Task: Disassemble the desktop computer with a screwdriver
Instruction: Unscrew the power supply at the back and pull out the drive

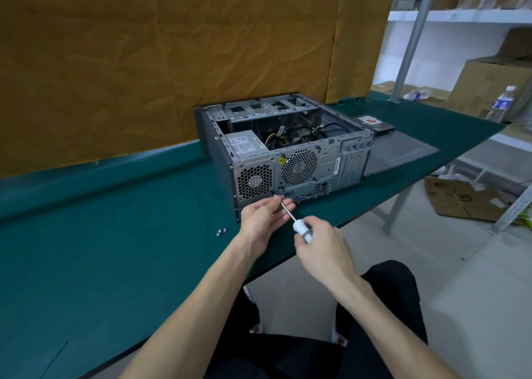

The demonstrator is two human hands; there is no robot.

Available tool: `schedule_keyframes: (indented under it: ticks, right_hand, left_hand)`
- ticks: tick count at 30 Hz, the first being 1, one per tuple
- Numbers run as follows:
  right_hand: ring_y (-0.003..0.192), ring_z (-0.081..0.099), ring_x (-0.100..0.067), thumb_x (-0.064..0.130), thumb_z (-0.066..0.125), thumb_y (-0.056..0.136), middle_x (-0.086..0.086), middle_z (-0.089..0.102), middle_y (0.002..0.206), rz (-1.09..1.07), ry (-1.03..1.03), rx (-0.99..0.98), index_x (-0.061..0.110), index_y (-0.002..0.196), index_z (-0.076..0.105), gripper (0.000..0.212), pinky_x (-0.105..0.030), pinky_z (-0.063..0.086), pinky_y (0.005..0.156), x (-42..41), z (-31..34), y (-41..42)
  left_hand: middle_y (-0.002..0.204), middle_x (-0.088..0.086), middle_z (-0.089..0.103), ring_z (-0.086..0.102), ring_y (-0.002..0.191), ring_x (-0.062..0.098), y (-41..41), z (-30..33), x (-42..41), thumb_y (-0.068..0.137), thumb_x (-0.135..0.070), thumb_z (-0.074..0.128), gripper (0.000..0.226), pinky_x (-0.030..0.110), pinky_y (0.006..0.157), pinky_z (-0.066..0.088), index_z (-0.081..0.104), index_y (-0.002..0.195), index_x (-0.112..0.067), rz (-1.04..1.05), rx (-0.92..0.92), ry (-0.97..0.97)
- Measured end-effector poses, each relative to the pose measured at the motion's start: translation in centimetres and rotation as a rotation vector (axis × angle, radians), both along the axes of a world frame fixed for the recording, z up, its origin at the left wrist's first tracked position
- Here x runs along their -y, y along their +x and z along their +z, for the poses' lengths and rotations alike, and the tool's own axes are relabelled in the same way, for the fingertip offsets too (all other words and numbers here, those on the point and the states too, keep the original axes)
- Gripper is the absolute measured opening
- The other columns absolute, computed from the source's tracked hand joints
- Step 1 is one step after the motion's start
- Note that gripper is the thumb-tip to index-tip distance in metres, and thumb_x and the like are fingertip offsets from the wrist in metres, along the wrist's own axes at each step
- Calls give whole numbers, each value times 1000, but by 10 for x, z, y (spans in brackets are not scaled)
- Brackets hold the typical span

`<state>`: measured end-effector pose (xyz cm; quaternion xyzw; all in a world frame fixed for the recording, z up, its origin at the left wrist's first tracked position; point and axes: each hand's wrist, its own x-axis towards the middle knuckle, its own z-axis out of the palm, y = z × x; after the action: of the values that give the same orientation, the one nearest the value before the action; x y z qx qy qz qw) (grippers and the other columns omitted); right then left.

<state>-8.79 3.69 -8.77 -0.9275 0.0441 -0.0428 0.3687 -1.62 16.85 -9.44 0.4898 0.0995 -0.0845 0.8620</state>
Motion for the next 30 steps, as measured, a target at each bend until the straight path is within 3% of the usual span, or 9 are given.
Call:
schedule_keyframes:
  ticks: [1,4,6,12,18,20,22,25,30]
  right_hand:
    - [73,61,-22,27,65,92,1,65,83,9,-19,16,24,99,61,9,-30,41,57,-2,-1,0]
    - [60,65,-20,33,63,97,-8,70,87,36,628,-330,14,107,64,22,-29,48,48,0,9,0]
    - [53,66,-23,33,57,102,-13,76,84,55,798,-471,3,108,65,32,-26,45,41,4,18,-3]
    - [79,63,-24,35,71,85,7,67,81,-142,-232,182,27,93,62,14,-32,40,58,-1,11,-9]
    - [46,60,-19,40,57,101,-14,76,87,77,748,-498,6,112,63,36,-23,40,38,7,29,-2]
    - [42,54,-20,35,59,99,-11,76,78,90,599,-396,6,97,67,31,-24,37,37,5,27,-2]
    - [51,57,-25,32,65,89,-3,71,68,-4,100,-97,16,79,65,19,-31,43,43,1,19,-3]
    - [74,62,-24,35,68,86,5,67,80,-99,-290,142,27,93,62,12,-32,44,58,-2,7,-9]
    - [52,60,-20,40,59,99,-10,64,77,-1,950,-534,3,110,67,40,-31,52,46,4,18,-7]
  left_hand:
    - [97,14,78,77,88,19,0,1,1,102,-5,55,16,24,68,60,67,109,4,-3,-14,-38]
    - [93,12,78,77,85,17,-1,1,0,103,0,50,17,24,68,61,67,102,3,-13,-28,-136]
    - [95,12,78,77,87,17,-1,0,-2,104,1,45,20,23,70,61,65,106,4,-34,-33,-206]
    - [100,15,77,77,91,20,1,6,7,97,-13,66,21,24,66,60,67,110,5,-18,-36,-38]
    - [100,14,77,77,88,17,-1,4,2,103,-4,52,22,23,69,60,64,117,7,-66,-33,-171]
    - [105,14,77,76,93,17,-1,4,1,105,-6,46,23,22,70,60,63,117,5,-99,-33,-213]
    - [109,16,75,75,97,20,-2,6,2,106,-7,44,24,23,71,60,61,118,6,-117,-40,-218]
    - [105,18,76,76,94,23,-2,9,5,103,-8,54,22,25,67,61,62,115,8,-76,-70,-142]
    - [99,17,77,77,88,21,-1,6,3,102,-3,54,24,25,67,61,61,119,12,-25,-36,-110]
